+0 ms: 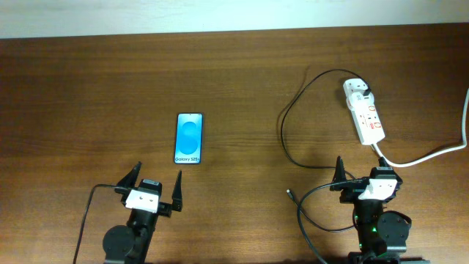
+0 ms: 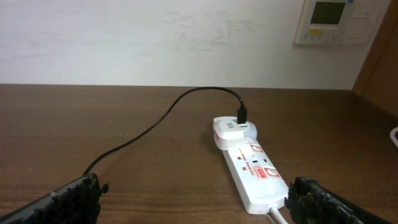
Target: Plug charger to phone and switch on socket
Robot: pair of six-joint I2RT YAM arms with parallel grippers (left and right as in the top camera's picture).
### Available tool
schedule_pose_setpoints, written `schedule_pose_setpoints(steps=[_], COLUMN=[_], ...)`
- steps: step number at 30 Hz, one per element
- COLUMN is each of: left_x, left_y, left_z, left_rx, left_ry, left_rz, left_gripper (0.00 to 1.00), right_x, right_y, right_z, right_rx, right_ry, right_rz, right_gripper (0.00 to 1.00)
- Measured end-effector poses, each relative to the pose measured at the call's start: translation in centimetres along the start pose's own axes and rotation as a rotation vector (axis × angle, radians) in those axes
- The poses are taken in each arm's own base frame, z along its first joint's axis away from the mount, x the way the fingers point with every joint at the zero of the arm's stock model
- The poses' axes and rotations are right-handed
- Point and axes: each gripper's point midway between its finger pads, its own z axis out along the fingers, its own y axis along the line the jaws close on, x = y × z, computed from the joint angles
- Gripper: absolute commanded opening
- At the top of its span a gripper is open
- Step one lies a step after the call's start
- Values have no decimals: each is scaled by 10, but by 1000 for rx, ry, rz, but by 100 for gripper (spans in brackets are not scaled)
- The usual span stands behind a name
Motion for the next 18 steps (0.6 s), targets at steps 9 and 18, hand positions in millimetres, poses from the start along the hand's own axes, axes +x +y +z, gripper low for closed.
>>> schedule_pose_setpoints(steps=[9, 18], left_x=[2, 2], left_y=[0, 0], left_z=[1, 1], left_rx=[1, 1], left_ry=[10, 10], left_rz=[-1, -1], left_gripper=[99, 99], right_x=[2, 2], right_y=[0, 0], right_z=[0, 0], right_rx=[0, -1], right_ry=[7, 7], right_rz=[0, 0], right_gripper=[98, 98])
